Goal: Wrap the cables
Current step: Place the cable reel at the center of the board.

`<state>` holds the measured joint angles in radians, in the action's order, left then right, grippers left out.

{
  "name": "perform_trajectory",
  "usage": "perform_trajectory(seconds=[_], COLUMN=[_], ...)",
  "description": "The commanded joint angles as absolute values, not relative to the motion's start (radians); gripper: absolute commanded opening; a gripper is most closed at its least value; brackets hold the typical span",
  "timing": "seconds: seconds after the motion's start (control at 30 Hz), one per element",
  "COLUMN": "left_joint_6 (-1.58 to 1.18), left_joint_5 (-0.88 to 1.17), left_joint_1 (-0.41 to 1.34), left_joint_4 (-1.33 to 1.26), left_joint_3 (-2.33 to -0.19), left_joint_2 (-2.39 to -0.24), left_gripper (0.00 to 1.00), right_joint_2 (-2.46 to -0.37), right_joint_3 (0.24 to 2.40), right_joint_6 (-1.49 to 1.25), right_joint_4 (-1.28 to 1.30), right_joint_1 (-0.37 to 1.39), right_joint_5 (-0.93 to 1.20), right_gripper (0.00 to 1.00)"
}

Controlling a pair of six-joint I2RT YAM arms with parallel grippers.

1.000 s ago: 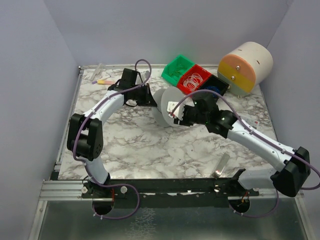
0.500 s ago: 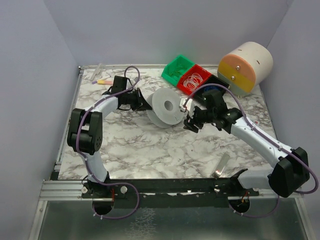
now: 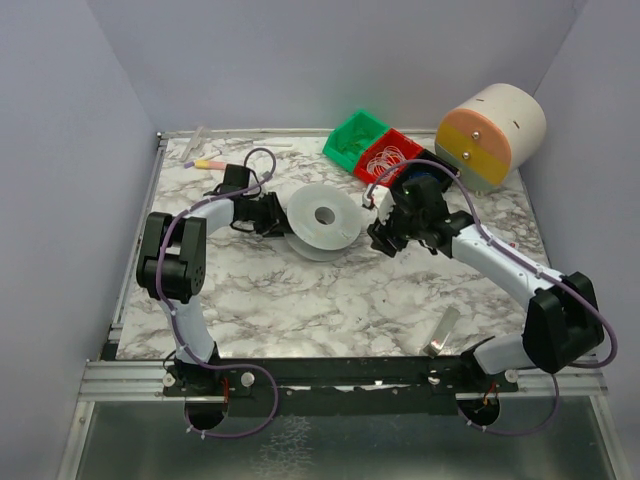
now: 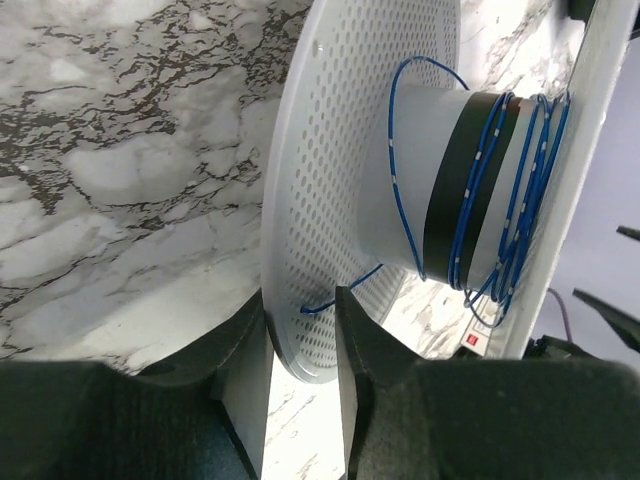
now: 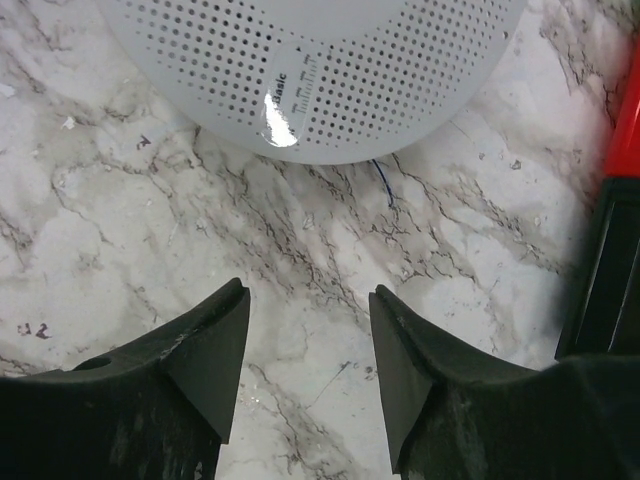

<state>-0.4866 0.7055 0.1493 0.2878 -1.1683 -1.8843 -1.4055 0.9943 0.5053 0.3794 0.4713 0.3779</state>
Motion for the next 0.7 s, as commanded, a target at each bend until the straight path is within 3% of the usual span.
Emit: perform_trajectory(seconds=[0.0, 0.13, 0.27, 0.67], left_joint_6=[-0.425, -0.397, -0.373, -0.319], left_joint_5=[0.682, 0.669, 0.652, 0.622], left_joint_1=[0.139, 0.140, 0.138, 0.114], left_joint_4=[0.305, 0.323, 0.338, 0.398], left_joint_3=[-1.147, -1.136, -1.121, -1.125], left_joint_2=[-1.894, -1.895, -1.891, -1.871], left_gripper=[0.33, 0.37, 0.42, 0.46], right_joint_2=[-1.458, -1.523, -1.596, -1.740], right_joint_3=[0.974, 0.996, 1.060, 1.171], right_joint_6=[0.468, 0.447, 0.396, 0.305], right_joint_4=[0.325, 0.292, 0.296, 0.317], right_joint_1=[0.467, 0.465, 0.442, 0.414], right_joint_5=[0.281, 0.198, 0.195, 0.278], right_gripper=[0.56, 0.53, 0.41, 0.36])
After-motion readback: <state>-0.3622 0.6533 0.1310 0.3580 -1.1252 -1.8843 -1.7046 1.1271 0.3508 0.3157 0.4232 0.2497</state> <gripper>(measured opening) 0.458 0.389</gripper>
